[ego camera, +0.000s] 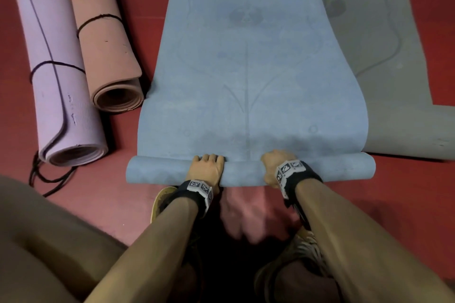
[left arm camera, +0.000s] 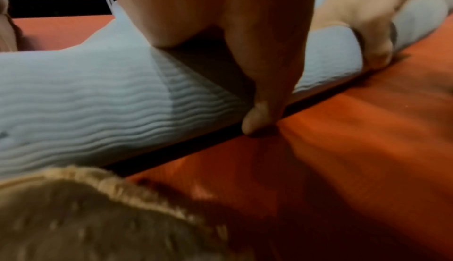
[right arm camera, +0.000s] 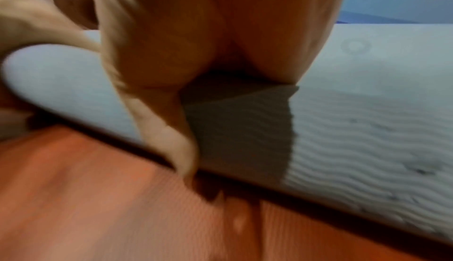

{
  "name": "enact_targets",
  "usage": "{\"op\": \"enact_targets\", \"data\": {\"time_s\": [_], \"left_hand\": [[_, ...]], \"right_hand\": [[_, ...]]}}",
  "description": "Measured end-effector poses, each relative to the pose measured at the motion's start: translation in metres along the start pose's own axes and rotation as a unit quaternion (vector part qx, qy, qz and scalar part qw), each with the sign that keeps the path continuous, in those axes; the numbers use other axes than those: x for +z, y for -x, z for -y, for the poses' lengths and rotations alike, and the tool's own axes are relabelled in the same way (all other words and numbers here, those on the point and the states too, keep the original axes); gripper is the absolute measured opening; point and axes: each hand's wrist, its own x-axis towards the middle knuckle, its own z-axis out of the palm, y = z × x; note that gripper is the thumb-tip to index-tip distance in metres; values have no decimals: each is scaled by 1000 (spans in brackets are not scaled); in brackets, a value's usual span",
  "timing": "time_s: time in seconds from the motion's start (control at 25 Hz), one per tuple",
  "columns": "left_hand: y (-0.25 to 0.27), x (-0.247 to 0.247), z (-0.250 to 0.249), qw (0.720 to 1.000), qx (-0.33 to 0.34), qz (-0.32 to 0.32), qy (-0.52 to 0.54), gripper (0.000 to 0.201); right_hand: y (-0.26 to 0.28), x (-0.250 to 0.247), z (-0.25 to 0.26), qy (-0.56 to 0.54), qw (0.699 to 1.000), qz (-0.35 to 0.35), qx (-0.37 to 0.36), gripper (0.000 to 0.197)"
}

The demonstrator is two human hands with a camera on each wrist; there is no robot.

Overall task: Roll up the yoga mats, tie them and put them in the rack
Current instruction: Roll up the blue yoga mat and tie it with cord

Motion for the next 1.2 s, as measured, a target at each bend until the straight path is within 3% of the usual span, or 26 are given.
{"op": "enact_targets", "data": {"time_s": [0.12, 0.2, 0.32, 0.44, 0.64, 0.76, 0.84, 0.96, 1.08, 1.2], "left_hand": [[-12, -6, 4, 999, 16, 31, 29, 69], [-17, -14, 7, 997, 4, 64, 46, 61], [-20, -21, 11, 994, -11, 97, 58, 54], [-10, -16, 10, 996, 3, 66, 67, 63], [9, 10, 1, 999, -3, -25, 26, 67], [12, 10, 2, 998, -11, -69, -2, 62], [11, 3, 4, 999, -11, -28, 11, 62], [0, -13, 6, 999, 6, 21, 32, 62], [-11, -32, 11, 995, -28, 85, 47, 50], [-17, -35, 14, 990, -6, 123, 70, 51]], "right_hand": [[16, 27, 3, 23, 997, -67, -14, 55], [26, 39, 5, 53, 992, -113, -23, 69], [33, 44, 13, 66, 989, -135, 1, 67], [29, 39, 13, 55, 990, -129, 8, 58], [10, 7, 4, 5, 1000, -23, -10, 31], [0, -3, -1, -33, 998, 51, 7, 28], [0, 4, -1, -43, 998, 38, 6, 32], [15, 27, 2, -8, 998, -56, -14, 45], [28, 39, 7, 33, 991, -125, -29, 61], [30, 42, 11, 40, 989, -141, 3, 58]]}}
